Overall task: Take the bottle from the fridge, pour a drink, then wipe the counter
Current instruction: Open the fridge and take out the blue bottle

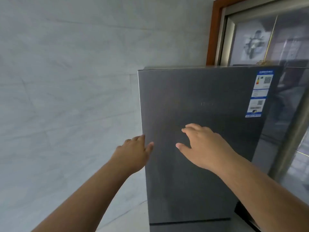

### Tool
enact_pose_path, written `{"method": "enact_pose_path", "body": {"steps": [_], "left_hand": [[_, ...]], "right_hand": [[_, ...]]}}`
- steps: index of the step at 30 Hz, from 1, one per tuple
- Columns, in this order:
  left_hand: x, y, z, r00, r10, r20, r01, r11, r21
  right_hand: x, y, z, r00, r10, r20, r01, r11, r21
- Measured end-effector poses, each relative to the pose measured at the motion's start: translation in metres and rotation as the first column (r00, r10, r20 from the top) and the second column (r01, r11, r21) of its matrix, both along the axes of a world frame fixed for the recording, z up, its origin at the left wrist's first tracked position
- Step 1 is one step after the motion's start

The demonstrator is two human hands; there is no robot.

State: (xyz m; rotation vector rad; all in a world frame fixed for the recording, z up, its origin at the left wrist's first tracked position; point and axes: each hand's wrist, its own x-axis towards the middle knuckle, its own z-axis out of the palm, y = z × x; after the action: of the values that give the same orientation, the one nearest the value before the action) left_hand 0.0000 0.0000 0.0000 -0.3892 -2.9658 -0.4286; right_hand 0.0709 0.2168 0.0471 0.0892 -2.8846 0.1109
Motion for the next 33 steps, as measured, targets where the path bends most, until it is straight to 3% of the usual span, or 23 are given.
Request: {"method": "enact_pose_path", "body": {"steps": [5,10,16,23,33], "left_hand": [[-0.043,0.016,-0.014,0.989,0.011,0.148,-0.060,0.941,0.332],[-0.060,0.020,-0.031,0.983,0.058,0.173,-0.135,0.868,0.477],[-0.081,0.010,-0.036,0.977,-0.110,0.182,-0.064,0.663,0.745],[-0.102,-0.006,-0.048,0.972,-0.146,0.183,-0.036,0.679,0.733],[-0.116,-0.027,-0.059,0.940,-0.323,0.109,0.117,0.606,0.787]], "right_hand": [[-0.041,0.023,-0.002,0.996,0.092,0.012,-0.092,0.996,0.017],[-0.066,0.022,-0.010,0.979,0.202,-0.015,-0.201,0.977,0.067],[-0.079,-0.001,-0.011,0.971,0.235,-0.036,-0.231,0.968,0.103],[-0.079,-0.040,-0.013,0.988,0.150,-0.032,-0.146,0.983,0.110],[-0.066,-0.089,-0.028,0.996,0.020,-0.086,-0.011,0.995,0.099]]}}
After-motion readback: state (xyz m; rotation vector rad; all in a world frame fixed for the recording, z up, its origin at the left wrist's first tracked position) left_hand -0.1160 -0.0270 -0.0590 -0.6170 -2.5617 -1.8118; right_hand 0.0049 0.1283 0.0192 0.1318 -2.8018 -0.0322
